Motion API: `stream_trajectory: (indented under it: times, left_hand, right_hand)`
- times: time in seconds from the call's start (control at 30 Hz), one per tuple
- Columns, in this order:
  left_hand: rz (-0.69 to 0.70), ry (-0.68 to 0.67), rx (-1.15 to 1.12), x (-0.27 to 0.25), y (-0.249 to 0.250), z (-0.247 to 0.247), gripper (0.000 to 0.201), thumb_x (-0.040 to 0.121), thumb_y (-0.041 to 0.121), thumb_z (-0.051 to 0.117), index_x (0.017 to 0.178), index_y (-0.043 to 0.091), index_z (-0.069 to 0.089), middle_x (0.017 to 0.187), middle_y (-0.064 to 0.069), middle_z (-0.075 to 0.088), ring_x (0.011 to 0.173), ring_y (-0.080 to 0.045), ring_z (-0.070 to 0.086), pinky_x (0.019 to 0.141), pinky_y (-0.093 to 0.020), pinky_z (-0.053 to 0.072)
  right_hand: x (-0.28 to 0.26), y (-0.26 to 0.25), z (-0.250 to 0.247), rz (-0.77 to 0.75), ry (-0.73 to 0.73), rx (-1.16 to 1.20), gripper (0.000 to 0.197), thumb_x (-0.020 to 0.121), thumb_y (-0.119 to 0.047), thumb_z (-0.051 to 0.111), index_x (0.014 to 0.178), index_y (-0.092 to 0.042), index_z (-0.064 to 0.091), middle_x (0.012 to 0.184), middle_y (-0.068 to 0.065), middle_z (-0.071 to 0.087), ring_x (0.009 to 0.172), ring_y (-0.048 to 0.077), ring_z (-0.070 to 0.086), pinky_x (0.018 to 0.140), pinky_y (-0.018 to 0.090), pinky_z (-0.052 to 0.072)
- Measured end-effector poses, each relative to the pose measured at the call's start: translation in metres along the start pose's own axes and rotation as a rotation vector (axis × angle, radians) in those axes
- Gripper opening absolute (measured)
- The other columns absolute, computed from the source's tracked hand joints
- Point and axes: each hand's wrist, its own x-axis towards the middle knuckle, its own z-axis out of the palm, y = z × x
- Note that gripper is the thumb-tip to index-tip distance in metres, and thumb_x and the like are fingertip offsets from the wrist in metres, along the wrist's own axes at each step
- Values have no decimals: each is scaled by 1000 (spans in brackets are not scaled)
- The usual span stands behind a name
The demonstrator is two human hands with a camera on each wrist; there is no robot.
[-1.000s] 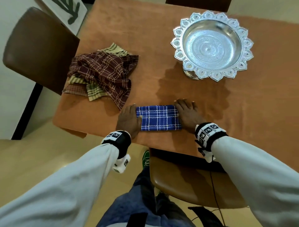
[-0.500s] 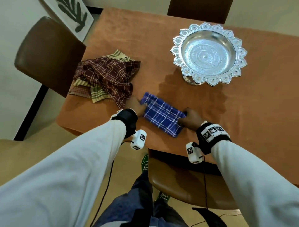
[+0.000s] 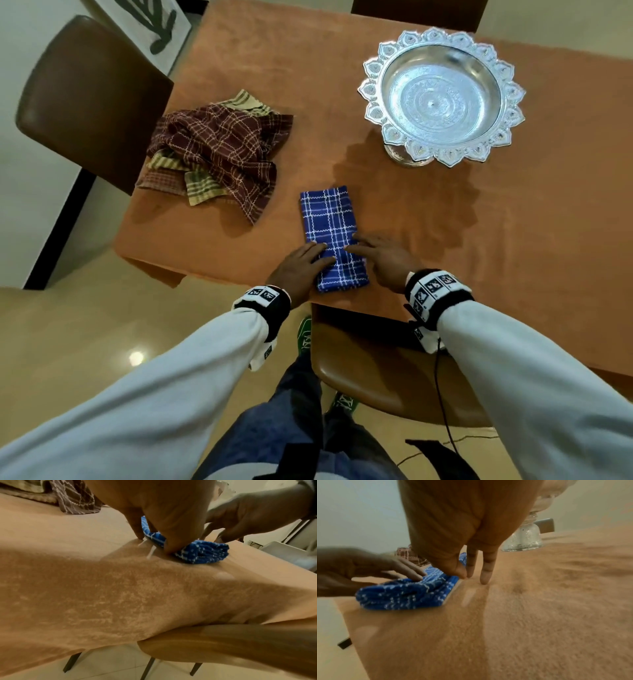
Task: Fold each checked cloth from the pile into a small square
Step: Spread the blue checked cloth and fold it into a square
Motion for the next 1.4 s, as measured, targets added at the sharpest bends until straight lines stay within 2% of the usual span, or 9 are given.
stream_trajectory:
  times: [0.2, 0.37, 0.47, 0.57, 0.63, 0.77, 0.9, 1.2, 1.4]
  left_hand:
    - [27, -4, 76, -3, 1, 4, 72, 80, 31, 70, 145, 23, 39, 153, -12, 34, 139, -34, 32, 111, -48, 35]
    - [31, 36, -123, -5, 2, -3, 54, 88, 14, 64, 139, 25, 50, 154, -5, 38, 143, -31, 29, 112, -47, 34]
    - [34, 17, -279, -15, -2, -8, 52, 91, 12, 58, 140, 27, 48, 156, 3, 36, 147, -20, 22, 116, -37, 25]
    - [-23, 44, -421, -25, -2, -14, 47, 94, 18, 56, 140, 26, 49, 151, 0, 44, 143, -18, 31, 113, -33, 27]
    - [-85, 65, -516, -26, -2, -17, 43, 95, 19, 55, 138, 23, 51, 144, -4, 52, 136, -21, 42, 107, -32, 33]
    - [-273, 146, -694, -11, -8, -22, 36, 94, 23, 59, 130, 23, 55, 123, -6, 66, 109, -25, 61, 86, -32, 48]
    - [-499, 337, -890, 19, -9, -31, 31, 95, 36, 61, 117, 15, 62, 107, -3, 69, 94, -16, 63, 72, -24, 43]
    - [-745, 258, -768, 51, -16, -25, 39, 99, 44, 49, 120, 12, 57, 113, -12, 68, 99, -34, 63, 73, -30, 41]
    - [-826, 185, -638, 65, -17, -28, 41, 101, 46, 41, 122, 12, 49, 113, -17, 65, 99, -39, 61, 71, -34, 39]
  right_hand:
    - [5, 12, 8, -24, 10, -78, 61, 94, -10, 52, 150, -29, 35, 164, -2, 14, 146, 25, 23, 117, 40, 29]
    - [7, 18, 13, -60, 23, -78, 65, 95, -14, 51, 152, -33, 27, 164, -6, 9, 144, 26, 27, 112, 45, 37]
    - [4, 19, 18, -114, -53, -120, 76, 91, -21, 59, 153, -35, 18, 164, -9, 5, 148, 28, 14, 115, 50, 31]
    - [-1, 8, 18, -147, -72, -131, 73, 90, -29, 61, 153, -35, 23, 163, -10, 15, 149, 26, 9, 117, 50, 21]
    - [-2, 2, 21, -137, -48, -81, 67, 89, -37, 62, 149, -34, 33, 158, -10, 29, 146, 23, 18, 115, 48, 23]
    - [8, -8, 21, 156, 112, 466, 37, 92, -30, 65, 128, -23, 61, 124, 6, 63, 114, 25, 56, 89, 30, 42]
    - [34, -14, 15, 315, 279, 786, 29, 97, -34, 58, 119, -17, 66, 112, 5, 71, 101, 21, 65, 82, 31, 48]
    - [73, -17, 18, 453, 409, 773, 31, 100, -37, 49, 116, -16, 65, 106, 8, 72, 95, 25, 66, 80, 33, 48]
    - [90, -17, 27, 492, 457, 443, 48, 100, -52, 33, 124, -19, 58, 96, 12, 71, 82, 33, 66, 72, 40, 53]
